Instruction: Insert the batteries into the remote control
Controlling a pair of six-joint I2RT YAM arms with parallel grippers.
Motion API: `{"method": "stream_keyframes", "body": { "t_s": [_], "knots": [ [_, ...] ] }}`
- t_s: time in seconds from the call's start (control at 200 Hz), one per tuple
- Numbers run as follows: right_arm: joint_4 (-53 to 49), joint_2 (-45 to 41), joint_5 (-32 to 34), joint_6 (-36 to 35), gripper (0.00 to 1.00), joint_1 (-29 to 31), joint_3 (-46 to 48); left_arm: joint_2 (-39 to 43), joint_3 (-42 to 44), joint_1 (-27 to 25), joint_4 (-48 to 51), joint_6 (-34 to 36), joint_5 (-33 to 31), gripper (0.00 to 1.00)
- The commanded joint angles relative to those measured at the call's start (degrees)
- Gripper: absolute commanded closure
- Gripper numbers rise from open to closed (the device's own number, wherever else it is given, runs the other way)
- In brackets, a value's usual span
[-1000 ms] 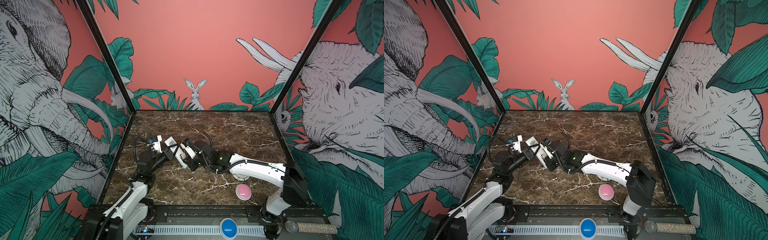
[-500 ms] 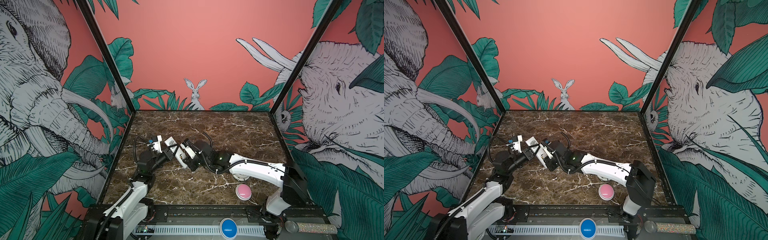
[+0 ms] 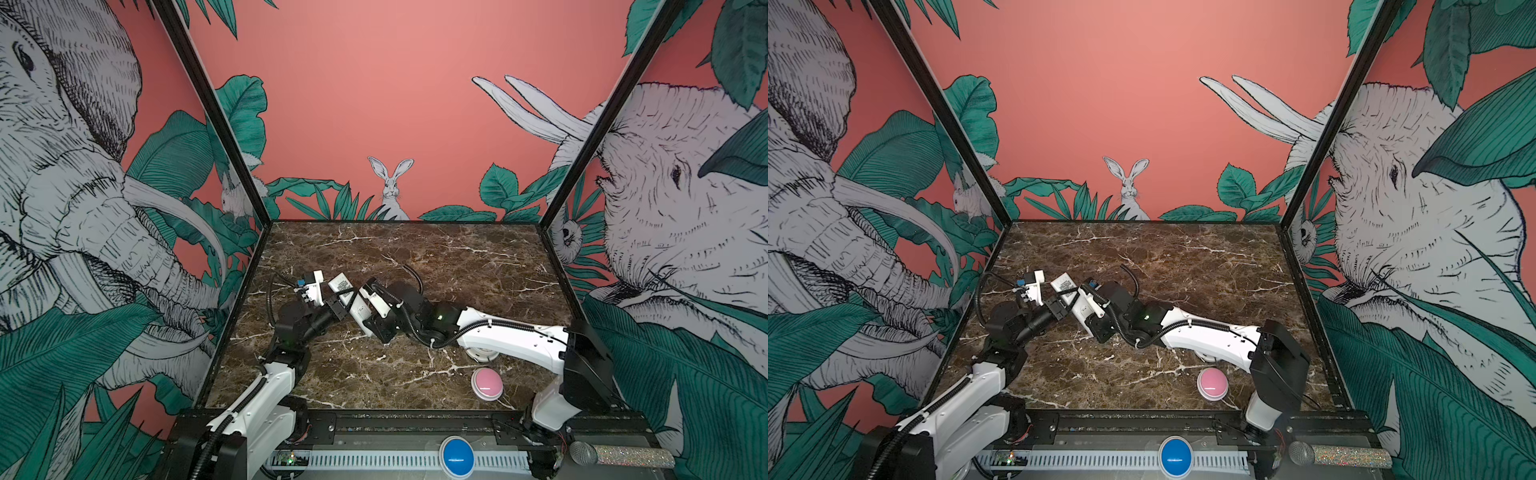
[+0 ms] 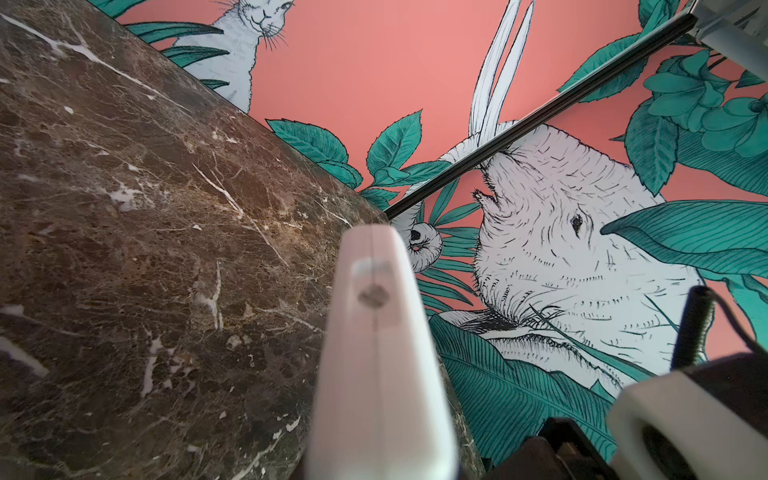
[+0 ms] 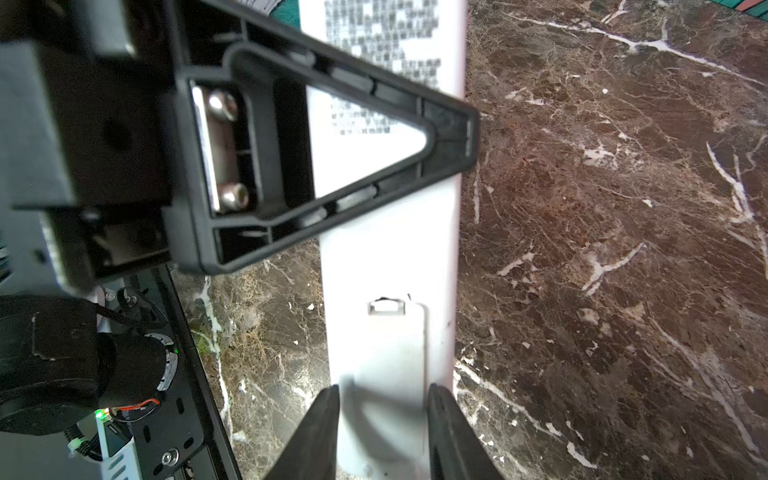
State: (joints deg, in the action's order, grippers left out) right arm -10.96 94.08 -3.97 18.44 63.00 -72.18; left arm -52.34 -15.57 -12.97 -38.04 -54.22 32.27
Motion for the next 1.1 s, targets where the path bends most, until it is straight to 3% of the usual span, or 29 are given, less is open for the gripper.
{"method": "stream_keyframes", "body": {
  "t_s": [0.0,0.42,1.095],
  "knots": [
    [1.99,-0.02,-1.04,-0.38,0.59,0.61,0.3,0.8,0.46,0.14,-3.77,-0.91,0.61,1.0],
    [-1.66,-5.4,-0.44,-2.86,0.51,1.28,-1.07,0.88,-0.66,0.13,-2.23,0.57,1.74,1.0],
    [-6.06,-9.62,2.71,-7.54,0.52,1.26,-1.31,2.05,-4.35,0.16,-0.74,2.35,14.52,1.0]
  ]
}}
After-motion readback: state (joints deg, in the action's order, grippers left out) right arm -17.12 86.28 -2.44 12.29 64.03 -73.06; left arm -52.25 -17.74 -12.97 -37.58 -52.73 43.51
